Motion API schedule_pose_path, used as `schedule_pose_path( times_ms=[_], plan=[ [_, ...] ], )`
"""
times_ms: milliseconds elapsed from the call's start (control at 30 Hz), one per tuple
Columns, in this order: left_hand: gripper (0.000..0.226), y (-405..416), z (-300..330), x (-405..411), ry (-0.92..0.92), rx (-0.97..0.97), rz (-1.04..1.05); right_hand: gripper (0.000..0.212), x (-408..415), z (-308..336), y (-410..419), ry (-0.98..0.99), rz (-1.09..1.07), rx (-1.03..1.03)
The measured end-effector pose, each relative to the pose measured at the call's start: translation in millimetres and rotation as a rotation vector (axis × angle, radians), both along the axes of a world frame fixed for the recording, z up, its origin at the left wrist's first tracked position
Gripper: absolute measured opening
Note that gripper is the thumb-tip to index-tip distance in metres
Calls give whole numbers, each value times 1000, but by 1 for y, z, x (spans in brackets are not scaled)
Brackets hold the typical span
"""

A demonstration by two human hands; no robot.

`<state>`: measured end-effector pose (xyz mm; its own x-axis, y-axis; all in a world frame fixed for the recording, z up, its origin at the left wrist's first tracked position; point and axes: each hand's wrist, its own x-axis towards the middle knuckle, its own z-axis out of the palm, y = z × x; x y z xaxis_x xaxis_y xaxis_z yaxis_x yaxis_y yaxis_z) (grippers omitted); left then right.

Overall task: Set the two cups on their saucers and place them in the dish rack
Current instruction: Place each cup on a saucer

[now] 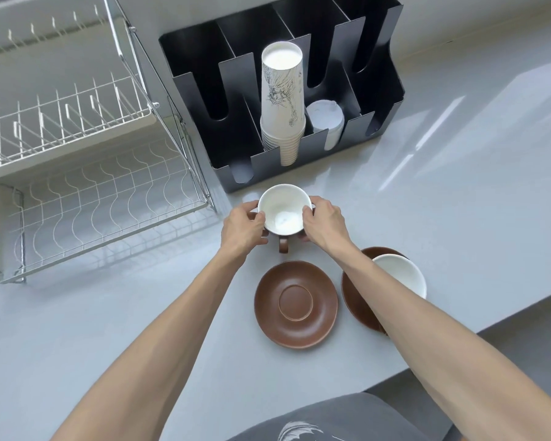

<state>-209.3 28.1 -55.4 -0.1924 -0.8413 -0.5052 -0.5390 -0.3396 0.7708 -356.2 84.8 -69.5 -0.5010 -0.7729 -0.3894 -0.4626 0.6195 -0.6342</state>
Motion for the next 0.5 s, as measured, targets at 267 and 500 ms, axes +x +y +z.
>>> schedule_pose_path(
  times_ms=[267,500],
  plan=[
    [42,3,1,2,-9,-49,-9,45,3,7,5,11,-27,-19],
    [42,20,20,11,3,-77,-17,46,10,25,23,19,-28,-63]
  ],
)
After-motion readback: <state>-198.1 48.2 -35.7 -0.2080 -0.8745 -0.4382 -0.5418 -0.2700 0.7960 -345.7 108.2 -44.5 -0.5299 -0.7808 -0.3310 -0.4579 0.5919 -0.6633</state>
